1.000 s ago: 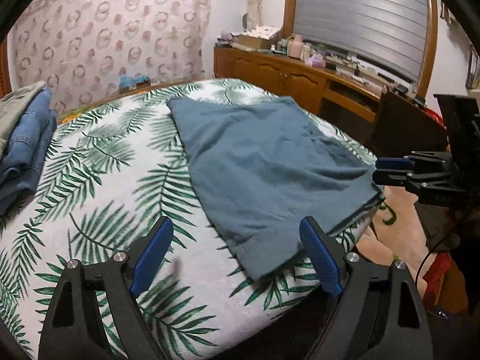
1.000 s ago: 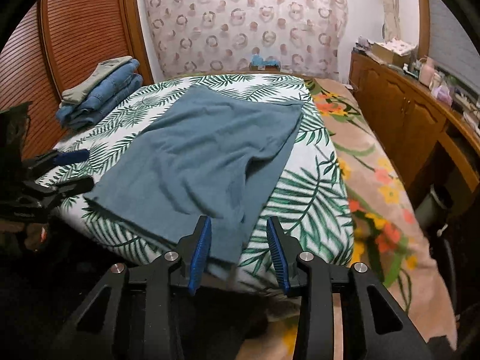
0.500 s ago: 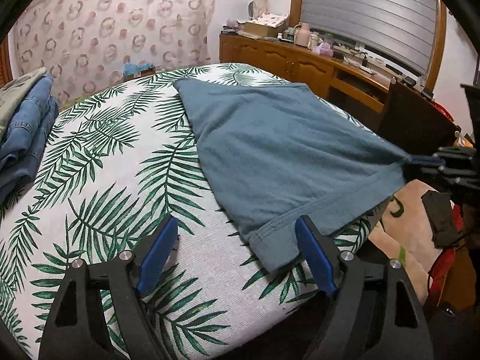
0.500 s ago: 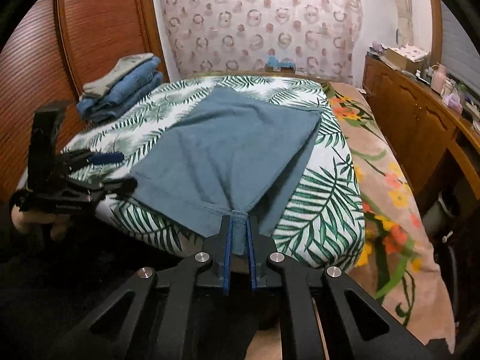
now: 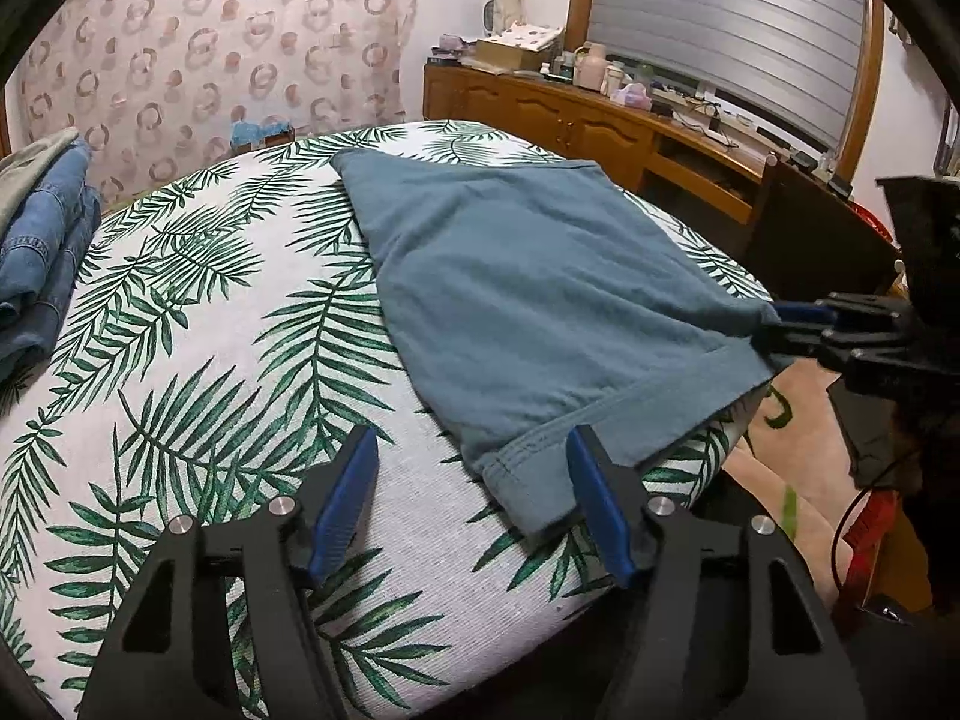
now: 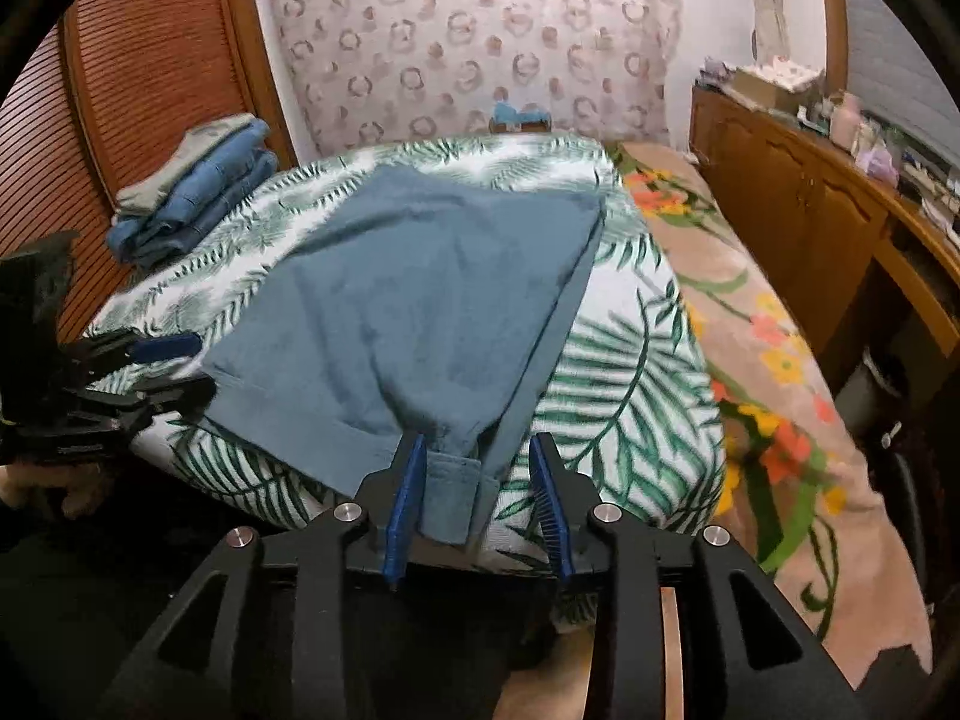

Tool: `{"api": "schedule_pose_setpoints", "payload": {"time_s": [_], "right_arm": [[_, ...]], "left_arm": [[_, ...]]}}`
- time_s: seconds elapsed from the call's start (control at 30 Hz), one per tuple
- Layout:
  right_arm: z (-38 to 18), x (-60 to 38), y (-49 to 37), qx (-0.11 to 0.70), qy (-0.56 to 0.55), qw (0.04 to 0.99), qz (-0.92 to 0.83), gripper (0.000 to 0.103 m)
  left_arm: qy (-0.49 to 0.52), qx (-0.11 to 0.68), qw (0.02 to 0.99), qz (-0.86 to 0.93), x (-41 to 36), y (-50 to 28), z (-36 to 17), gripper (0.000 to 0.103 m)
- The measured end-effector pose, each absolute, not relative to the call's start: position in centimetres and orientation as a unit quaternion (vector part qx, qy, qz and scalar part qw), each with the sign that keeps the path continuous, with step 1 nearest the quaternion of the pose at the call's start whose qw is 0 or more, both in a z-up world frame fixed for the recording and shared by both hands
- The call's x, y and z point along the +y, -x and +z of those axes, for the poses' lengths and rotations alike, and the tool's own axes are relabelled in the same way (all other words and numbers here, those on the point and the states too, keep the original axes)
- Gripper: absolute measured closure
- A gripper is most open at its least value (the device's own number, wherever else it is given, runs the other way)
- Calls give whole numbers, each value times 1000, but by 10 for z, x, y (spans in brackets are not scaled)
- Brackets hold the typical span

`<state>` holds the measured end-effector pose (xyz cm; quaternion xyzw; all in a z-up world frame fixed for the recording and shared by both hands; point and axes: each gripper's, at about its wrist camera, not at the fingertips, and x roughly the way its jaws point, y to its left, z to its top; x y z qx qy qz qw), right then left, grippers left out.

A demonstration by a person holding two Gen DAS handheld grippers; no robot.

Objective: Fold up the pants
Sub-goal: 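Grasp the hem of the blue-grey shorts with the right gripper, then grasp the hem beside the right gripper with the left gripper while right holds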

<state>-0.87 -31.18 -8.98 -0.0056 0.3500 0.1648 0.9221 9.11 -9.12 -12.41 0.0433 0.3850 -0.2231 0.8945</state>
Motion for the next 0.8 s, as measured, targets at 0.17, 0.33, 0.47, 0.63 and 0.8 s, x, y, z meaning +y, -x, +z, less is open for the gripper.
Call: {"api": "schedule_pose_setpoints", "payload": {"time_s": [0.17,0.33,0.47,0.63,0.8], "right_arm": [[-93,-311,7,350,-6,919,180,66],[-90,-309,7,349,1,918,187,74],[-86,-305,12,332,9,924,189,92],[-89,-306,15,319,5,929,188,93],[-91,-309,16,317,0,929,192,93]], "left_arm": [[-42,384,894,-225,-91,-91,-125,36],[-42,383,895,-226,-91,-91,-125,36],[-45,380,895,-229,-91,-90,-125,37],[-36,382,890,-246,-92,-87,-124,53],[-27,390,882,-262,-95,-84,-122,68]]}}
